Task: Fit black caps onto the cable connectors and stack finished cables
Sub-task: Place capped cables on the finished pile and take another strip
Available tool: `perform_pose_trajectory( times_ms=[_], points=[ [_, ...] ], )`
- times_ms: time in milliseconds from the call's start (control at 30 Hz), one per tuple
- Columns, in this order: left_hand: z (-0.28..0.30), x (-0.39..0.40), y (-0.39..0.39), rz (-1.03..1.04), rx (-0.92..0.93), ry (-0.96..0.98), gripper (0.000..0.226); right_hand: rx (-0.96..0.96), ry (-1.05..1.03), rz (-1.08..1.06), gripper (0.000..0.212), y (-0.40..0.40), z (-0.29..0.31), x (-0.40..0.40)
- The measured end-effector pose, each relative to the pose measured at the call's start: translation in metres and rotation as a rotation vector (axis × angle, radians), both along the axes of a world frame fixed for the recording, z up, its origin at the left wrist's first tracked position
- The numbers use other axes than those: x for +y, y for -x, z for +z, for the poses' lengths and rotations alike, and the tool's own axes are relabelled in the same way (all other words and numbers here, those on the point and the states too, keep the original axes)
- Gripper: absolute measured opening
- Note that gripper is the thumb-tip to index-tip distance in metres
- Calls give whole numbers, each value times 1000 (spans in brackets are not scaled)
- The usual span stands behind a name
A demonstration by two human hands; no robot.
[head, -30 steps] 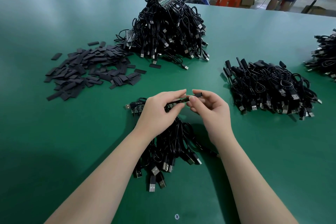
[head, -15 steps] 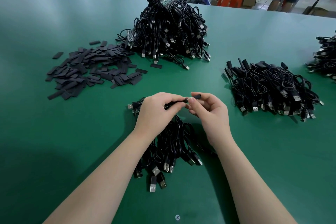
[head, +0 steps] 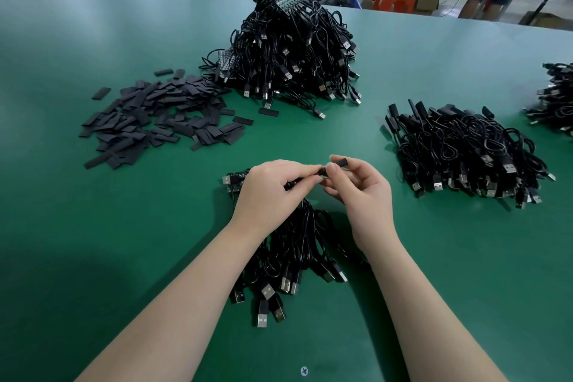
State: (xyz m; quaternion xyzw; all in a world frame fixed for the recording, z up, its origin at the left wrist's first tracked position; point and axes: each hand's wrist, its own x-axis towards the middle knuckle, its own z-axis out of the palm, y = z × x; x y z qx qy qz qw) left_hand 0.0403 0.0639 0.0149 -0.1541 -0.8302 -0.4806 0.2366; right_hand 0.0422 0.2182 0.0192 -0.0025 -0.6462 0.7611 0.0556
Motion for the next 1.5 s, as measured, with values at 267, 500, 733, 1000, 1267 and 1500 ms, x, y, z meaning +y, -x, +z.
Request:
perform_pose_trajectory(
  times_ms=[267, 500, 733, 1000, 1267, 1500],
  points=[
    [1, 1, 0, 81, -8, 27, 17, 3, 73, -17, 12, -2, 2, -4],
    [3, 2, -2, 67, 26, 73, 16, 8, 34, -23, 15, -2, 1, -5],
    [3, 1, -3, 68, 72, 97, 16, 3, 35, 11, 13, -3, -1, -6],
    [3, 1, -4, 41, 15, 67, 21, 100, -95, 11, 41, -4, 0, -7],
    [7, 0, -7, 4, -60, 60, 23, 144, -360, -1, 37, -3, -5, -6],
    [5, -3, -3, 73, -57, -22, 18, 69, -389, -9, 29, 0, -8, -3]
  ],
)
